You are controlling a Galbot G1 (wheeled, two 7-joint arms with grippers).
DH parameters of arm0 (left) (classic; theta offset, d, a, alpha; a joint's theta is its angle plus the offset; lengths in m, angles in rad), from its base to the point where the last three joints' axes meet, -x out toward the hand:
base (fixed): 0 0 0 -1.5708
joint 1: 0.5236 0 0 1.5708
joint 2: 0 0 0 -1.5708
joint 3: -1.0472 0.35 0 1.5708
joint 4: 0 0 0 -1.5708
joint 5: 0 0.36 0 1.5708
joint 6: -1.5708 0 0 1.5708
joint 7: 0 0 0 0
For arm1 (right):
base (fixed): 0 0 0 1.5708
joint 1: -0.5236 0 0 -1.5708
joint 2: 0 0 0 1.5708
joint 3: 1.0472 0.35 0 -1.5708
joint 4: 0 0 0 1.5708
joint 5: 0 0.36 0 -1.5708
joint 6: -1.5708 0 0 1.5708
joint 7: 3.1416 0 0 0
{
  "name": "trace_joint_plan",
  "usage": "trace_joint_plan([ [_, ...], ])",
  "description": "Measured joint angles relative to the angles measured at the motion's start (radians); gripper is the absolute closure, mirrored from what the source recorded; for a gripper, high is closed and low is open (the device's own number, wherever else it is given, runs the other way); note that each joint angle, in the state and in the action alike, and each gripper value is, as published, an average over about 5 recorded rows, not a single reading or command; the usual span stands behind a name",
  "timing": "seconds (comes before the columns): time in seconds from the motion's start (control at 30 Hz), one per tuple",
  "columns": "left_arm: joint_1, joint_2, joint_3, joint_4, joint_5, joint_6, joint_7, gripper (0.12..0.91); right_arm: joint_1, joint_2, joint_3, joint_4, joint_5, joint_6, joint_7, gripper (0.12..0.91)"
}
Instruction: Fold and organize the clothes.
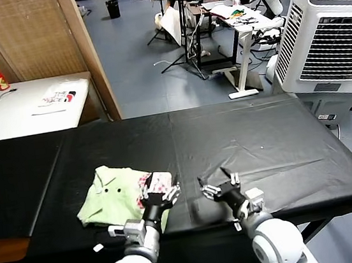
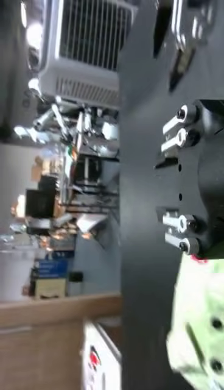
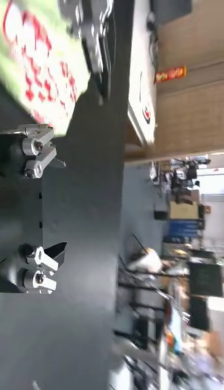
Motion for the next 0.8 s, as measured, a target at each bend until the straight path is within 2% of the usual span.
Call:
trace_joint_plan([
  [0.1,0.005,0.014,-0.018,-0.005,0.004,-0.037,0.021,0.24,0.025,0.019,-0.031,-0.026,0.085,-0.028,0.031,0.227],
  [0.23,0.023,0.038,-0.053,-0.017,0.003,-0.076,0.032,0.233,0.074,0.056,-0.08,-0.085,0.184,-0.048,0.057,0.229],
  [0.33,0.042,0.053,-0.084,-0.026,-0.002,-0.088,0.033,0.232,0.112,0.087,-0.112,-0.138,0.229,-0.05,0.066,0.262],
  [0.43,0.059,0.061,-0.114,-0.032,-0.011,-0.094,0.032,0.232,0.148,0.118,-0.135,-0.195,0.246,-0.042,0.072,0.329],
  [0.53,0.075,0.06,-0.142,-0.039,-0.022,-0.099,0.03,0.232,0.179,0.145,-0.146,-0.249,0.249,-0.033,0.072,0.422],
  [0.8,0.11,0.058,-0.19,-0.064,-0.061,-0.112,0.028,0.232,0.236,0.165,-0.147,-0.34,0.251,-0.019,0.045,0.801],
])
